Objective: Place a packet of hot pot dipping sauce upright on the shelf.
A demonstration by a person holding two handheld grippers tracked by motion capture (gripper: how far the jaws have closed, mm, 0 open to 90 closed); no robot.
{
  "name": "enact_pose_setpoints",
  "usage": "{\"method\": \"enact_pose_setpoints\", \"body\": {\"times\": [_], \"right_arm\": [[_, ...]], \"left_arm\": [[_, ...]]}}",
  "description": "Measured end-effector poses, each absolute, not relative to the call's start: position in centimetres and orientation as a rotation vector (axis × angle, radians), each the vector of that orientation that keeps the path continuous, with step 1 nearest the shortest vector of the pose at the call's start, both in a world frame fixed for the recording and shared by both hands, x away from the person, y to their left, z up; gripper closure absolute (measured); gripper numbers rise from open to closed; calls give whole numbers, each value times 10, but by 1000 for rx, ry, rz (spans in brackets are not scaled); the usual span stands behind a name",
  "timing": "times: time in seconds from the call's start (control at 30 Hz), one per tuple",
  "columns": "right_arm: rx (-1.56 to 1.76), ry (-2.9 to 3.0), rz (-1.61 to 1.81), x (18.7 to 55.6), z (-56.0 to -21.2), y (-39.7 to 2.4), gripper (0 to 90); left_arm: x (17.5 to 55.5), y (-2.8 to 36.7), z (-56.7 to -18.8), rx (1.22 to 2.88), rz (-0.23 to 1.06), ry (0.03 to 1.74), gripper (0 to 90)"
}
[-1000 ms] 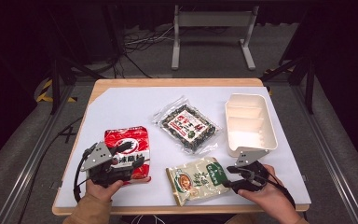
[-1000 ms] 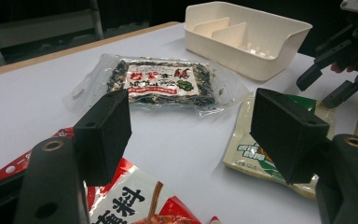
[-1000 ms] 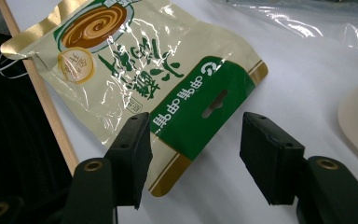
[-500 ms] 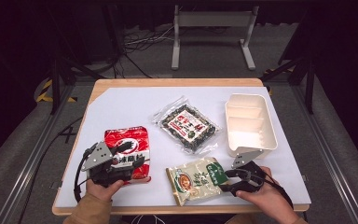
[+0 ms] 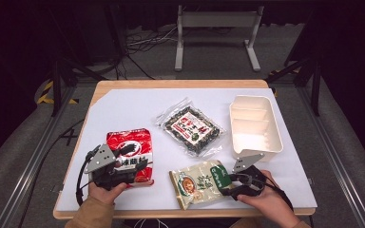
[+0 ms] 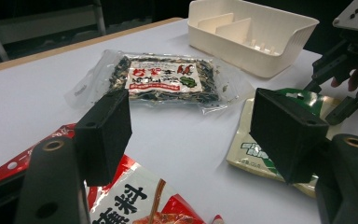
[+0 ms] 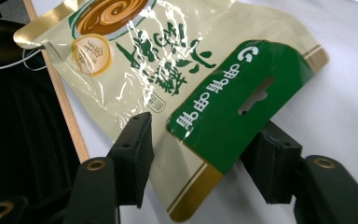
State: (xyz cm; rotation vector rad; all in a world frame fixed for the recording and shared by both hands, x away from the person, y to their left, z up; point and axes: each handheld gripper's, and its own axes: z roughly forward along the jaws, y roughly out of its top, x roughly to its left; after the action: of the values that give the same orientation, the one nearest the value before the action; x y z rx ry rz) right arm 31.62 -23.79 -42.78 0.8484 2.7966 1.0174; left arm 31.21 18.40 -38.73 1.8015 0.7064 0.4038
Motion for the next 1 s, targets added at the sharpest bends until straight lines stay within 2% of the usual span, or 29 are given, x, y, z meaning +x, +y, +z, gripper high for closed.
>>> {"method": "enact_pose_setpoints", "body": {"times": [0.53, 0.63, 1.0], "right_arm": [[783, 2819, 1030, 323, -433, -224, 570], [756, 2822, 1029, 323, -433, -221, 651], [785, 2858, 1038, 324, -433, -218, 795]], "left_arm": [[313, 183, -388, 1806, 401, 704, 292], [313, 183, -388, 1808, 394, 707, 293], [313, 182, -389, 1809, 392, 713, 292]]}}
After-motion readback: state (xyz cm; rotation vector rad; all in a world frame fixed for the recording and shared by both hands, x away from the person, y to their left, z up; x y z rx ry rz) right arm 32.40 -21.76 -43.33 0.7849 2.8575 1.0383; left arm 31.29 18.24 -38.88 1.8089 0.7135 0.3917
